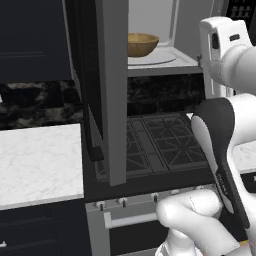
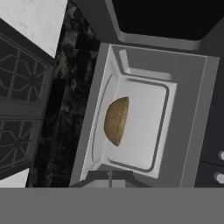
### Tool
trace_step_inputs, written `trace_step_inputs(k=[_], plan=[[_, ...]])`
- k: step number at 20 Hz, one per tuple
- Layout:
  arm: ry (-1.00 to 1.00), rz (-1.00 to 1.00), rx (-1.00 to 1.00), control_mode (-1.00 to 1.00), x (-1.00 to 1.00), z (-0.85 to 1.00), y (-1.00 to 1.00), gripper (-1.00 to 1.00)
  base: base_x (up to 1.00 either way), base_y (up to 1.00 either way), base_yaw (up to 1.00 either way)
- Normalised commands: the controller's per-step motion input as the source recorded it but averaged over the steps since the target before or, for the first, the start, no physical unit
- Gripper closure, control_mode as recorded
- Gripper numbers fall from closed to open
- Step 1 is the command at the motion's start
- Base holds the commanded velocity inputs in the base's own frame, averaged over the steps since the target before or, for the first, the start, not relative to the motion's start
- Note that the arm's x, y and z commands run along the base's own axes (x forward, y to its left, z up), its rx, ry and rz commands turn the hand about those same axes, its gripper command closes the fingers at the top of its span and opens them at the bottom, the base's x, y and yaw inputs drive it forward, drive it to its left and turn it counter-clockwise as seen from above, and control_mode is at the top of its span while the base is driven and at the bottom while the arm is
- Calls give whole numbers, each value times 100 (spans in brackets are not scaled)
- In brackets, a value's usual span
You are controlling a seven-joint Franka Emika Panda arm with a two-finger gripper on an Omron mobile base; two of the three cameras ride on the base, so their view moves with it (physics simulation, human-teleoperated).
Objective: Open the microwave, place the bowl with waffle inside the microwave, then close the microwave door and turn it on.
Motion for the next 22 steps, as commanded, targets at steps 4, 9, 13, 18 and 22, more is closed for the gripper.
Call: trace_step_inputs(k=[4,9,13,18,22], plan=[[-12,0,-1,-100,-100,-31,1,100,0,0,0],[-15,0,-5,-100,-100,-50,4,100,0,0,0],[-10,0,-3,-100,-83,-21,17,100,0,0,0],[1,0,-1,-100,-3,0,22,100,0,0,0],[6,0,-2,-100,-11,-3,34,100,0,0,0]])
